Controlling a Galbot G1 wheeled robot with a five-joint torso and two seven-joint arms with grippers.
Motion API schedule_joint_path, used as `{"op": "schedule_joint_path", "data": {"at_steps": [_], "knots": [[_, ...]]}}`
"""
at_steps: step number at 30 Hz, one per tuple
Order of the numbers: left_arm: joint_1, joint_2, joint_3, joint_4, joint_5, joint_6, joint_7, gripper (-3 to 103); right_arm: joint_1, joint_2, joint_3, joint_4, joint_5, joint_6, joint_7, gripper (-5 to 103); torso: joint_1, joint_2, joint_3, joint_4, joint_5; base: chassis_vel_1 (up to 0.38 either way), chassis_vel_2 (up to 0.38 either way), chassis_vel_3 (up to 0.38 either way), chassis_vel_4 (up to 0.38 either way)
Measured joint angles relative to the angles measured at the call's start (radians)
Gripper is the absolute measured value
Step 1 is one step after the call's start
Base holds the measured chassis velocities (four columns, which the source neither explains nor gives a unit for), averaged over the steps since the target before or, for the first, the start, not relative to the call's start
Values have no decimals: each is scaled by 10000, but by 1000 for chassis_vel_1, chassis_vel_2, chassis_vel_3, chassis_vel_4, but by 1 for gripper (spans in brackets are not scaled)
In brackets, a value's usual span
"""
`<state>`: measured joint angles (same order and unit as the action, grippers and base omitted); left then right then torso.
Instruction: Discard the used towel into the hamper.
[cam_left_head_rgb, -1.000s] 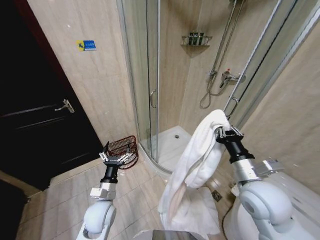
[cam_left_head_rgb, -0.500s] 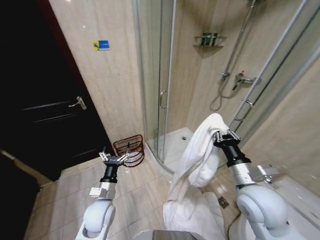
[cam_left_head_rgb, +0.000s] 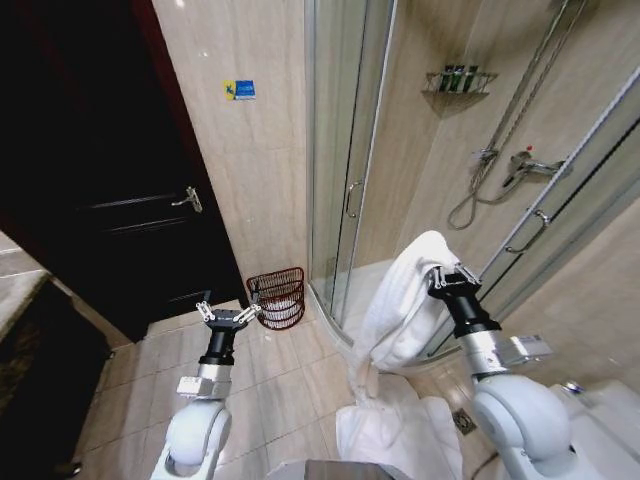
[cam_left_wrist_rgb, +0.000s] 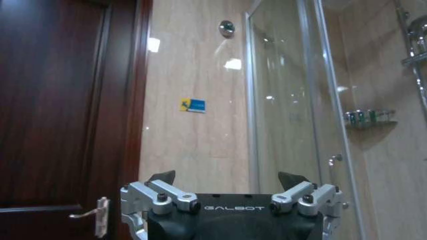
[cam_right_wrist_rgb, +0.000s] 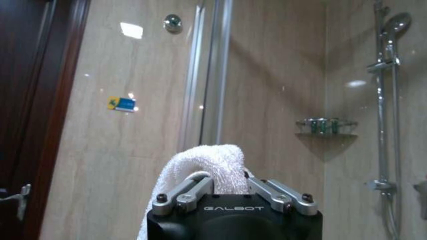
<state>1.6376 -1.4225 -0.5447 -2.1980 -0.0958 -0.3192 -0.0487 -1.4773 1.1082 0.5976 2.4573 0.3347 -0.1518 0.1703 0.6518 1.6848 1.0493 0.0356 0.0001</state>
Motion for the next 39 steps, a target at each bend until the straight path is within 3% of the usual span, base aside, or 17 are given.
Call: {"op": "schedule_joint_path", "data": {"at_steps": [39], "knots": [[236, 23, -94, -73, -219, 60, 47, 100, -108, 317, -294, -191, -377, 269, -340, 9, 2, 0, 0, 0, -2, 81, 131, -82, -128]]}}
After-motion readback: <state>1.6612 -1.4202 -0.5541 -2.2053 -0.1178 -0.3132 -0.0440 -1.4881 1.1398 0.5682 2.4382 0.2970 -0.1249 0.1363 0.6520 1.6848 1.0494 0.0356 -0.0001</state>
